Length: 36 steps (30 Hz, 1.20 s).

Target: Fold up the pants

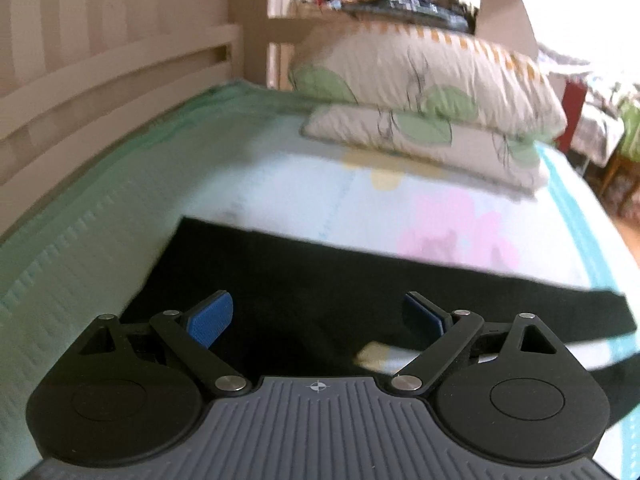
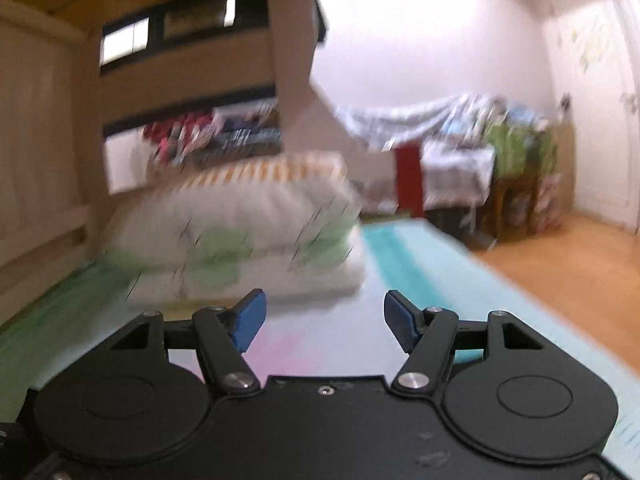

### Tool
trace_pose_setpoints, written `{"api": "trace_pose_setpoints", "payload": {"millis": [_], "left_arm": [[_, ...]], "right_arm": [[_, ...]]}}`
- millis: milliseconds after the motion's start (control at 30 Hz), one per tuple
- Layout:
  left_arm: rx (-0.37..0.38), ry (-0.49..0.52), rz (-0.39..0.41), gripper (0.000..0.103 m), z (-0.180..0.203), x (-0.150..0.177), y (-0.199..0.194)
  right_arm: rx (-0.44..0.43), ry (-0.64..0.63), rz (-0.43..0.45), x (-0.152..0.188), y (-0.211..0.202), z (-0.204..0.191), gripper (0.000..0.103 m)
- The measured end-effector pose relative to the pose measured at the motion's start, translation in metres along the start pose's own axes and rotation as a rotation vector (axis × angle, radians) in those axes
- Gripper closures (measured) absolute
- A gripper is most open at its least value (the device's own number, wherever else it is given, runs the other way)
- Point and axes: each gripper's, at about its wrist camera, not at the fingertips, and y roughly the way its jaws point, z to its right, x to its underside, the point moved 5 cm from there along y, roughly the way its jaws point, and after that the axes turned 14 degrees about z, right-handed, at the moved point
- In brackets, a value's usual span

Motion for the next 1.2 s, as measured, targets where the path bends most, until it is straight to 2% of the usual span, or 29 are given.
{"api": "trace_pose_setpoints", "payload": {"millis": [200, 267, 333, 367, 400, 500, 533, 567, 600, 667, 767, 867, 900, 1000, 1067, 1200], "left_arm": [[0.011, -0.063, 0.121, 0.010, -0.026, -0.042, -0.031], [0.011, -0.087, 0.186, 0.010, -0.042, -0.062, -0.049], [-0.006, -0.100, 0.253, 0.010, -0.058, -0.080, -0.067], [-0.025, -0.104, 0.287, 0.010, -0.068, -0.091, -0.077], [-0.043, -0.103, 0.305, 0.010, -0.077, -0.098, -0.084], [-0.095, -0.075, 0.330, 0.010, -0.103, -0.114, -0.104], [-0.117, -0.052, 0.324, 0.010, -0.111, -0.116, -0.108], [-0.142, -0.025, 0.310, 0.010, -0.117, -0.116, -0.110], [-0.164, 0.001, 0.288, 0.010, -0.124, -0.114, -0.111], [-0.189, 0.051, 0.198, 0.010, -0.133, -0.101, -0.108], [-0.185, 0.093, 0.016, 0.011, -0.135, -0.065, -0.092], [-0.177, 0.040, -0.144, 0.021, -0.128, -0.021, -0.082], [-0.164, 0.006, -0.185, 0.021, -0.124, -0.010, -0.081], [-0.149, -0.085, -0.281, 0.021, -0.112, 0.013, -0.086], [-0.158, -0.095, -0.308, 0.021, -0.102, 0.020, -0.092], [-0.233, -0.020, -0.284, 0.022, -0.088, 0.016, -0.103]], "right_arm": [[0.157, -0.073, 0.177, -0.079, -0.056, 0.063, 0.034], [0.274, -0.137, 0.292, -0.108, -0.093, 0.083, 0.033], [0.348, -0.189, 0.424, -0.132, -0.127, 0.099, 0.032], [0.382, -0.204, 0.467, -0.145, -0.143, 0.108, 0.032], [0.410, -0.224, 0.467, -0.158, -0.157, 0.118, 0.032], [0.417, -0.249, 0.371, -0.188, -0.188, 0.151, 0.032], [0.409, -0.259, 0.309, -0.196, -0.197, 0.164, 0.032], [0.403, -0.284, 0.220, -0.198, -0.198, 0.173, 0.032], [0.387, -0.319, 0.094, -0.199, -0.200, 0.185, 0.032], [0.358, -0.345, -0.140, -0.190, -0.206, 0.209, 0.032], [0.285, -0.293, -0.440, -0.138, -0.205, 0.227, 0.038], [0.252, -0.322, -0.555, -0.074, -0.204, 0.222, 0.039], [0.227, -0.336, -0.591, -0.048, -0.199, 0.215, 0.039], [0.128, -0.299, -0.619, 0.007, -0.191, 0.191, 0.040], [0.055, -0.240, -0.635, 0.034, -0.177, 0.182, 0.040], [-0.013, -0.177, -0.615, 0.069, -0.140, 0.160, 0.041]]}}
